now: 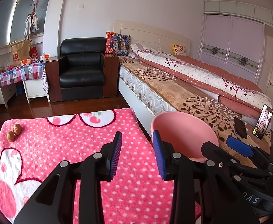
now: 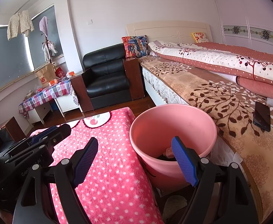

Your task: Collect trash

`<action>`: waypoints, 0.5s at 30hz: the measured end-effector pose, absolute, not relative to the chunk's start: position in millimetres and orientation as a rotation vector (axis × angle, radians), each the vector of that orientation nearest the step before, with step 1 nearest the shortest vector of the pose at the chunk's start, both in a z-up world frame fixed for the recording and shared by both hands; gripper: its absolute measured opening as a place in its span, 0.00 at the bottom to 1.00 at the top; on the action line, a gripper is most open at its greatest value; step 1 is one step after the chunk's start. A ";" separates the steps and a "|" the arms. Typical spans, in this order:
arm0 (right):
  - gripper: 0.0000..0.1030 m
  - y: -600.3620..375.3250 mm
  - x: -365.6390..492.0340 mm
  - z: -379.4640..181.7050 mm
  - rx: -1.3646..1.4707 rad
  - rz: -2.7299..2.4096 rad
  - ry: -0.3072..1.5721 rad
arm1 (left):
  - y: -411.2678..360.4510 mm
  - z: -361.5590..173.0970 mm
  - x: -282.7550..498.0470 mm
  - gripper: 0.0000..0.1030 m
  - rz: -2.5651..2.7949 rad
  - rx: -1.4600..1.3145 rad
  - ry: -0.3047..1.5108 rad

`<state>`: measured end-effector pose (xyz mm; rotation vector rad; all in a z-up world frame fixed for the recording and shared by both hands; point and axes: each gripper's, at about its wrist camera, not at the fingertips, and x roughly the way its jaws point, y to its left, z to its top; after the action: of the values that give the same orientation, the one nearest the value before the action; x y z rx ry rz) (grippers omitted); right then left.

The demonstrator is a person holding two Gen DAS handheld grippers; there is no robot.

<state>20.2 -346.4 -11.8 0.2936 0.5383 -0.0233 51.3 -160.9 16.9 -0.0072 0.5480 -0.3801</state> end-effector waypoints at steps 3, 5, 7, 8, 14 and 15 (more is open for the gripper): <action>0.77 -346.3 20.0 -11.7 0.293 -0.024 0.536 | -160.7 16.8 51.0 0.34 -0.381 -0.006 0.547; 0.77 -346.2 20.2 -11.7 0.293 -0.024 0.537 | -160.7 16.6 51.2 0.34 -0.382 -0.006 0.548; 0.77 -346.3 20.1 -11.7 0.294 -0.023 0.537 | -160.7 16.6 50.8 0.34 -0.381 -0.006 0.547; 0.77 -345.6 19.6 -12.2 0.294 -0.023 0.537 | -160.7 16.6 50.8 0.34 -0.381 -0.006 0.548; 0.77 -342.1 18.4 -13.4 0.296 -0.019 0.540 | -159.3 15.7 49.3 0.34 -0.379 -0.007 0.547; 0.77 -341.9 18.4 -13.6 0.296 -0.019 0.539 | -159.3 15.7 49.4 0.34 -0.380 -0.006 0.548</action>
<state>18.4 -341.9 -13.6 0.2956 0.5393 -0.0191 49.4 -159.3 15.7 -0.0064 0.5480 -0.3797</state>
